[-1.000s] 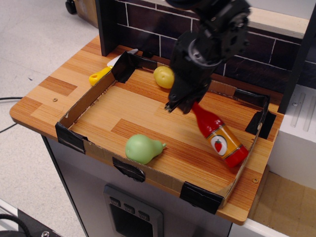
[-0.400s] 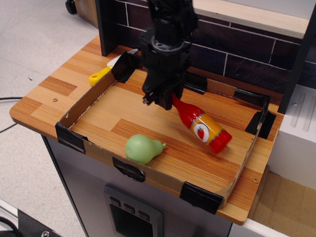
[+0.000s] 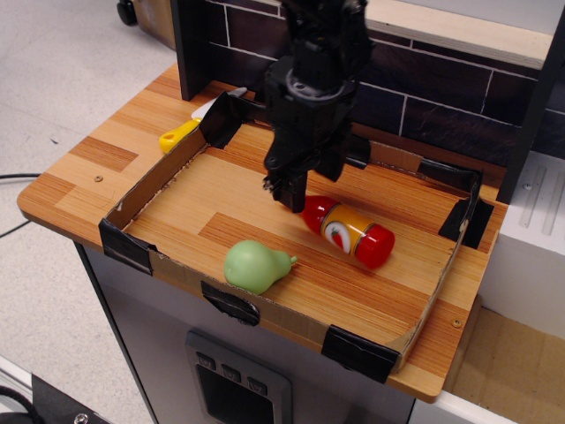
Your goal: Topple hot sauce bottle
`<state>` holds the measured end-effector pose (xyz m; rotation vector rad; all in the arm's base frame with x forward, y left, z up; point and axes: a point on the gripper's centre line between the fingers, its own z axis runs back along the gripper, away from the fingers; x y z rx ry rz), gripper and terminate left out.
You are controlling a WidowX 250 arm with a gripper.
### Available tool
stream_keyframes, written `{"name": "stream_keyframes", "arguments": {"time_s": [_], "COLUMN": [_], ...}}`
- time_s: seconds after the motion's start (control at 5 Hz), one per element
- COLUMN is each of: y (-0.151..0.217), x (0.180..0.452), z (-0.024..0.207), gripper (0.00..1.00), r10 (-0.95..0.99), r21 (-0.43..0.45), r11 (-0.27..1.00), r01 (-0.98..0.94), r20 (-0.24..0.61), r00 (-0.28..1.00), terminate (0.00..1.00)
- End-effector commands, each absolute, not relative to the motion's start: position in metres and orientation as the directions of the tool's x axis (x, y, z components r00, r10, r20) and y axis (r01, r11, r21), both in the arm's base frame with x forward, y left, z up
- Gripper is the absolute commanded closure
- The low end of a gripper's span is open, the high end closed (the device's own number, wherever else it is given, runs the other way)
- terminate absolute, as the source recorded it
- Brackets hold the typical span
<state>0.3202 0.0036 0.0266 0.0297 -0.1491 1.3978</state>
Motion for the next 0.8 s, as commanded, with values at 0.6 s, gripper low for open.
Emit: {"name": "stream_keyframes", "arguments": {"time_s": [0.6], "y": [-0.018], "x": [0.325], "z": [0.089], "gripper": [0.00], "r10": [0.970], "r21": [-0.176], "r11": [0.222], "r01": [-0.959], "r20": [0.144], "r00": [0.198], "terminate": [0.00]}}
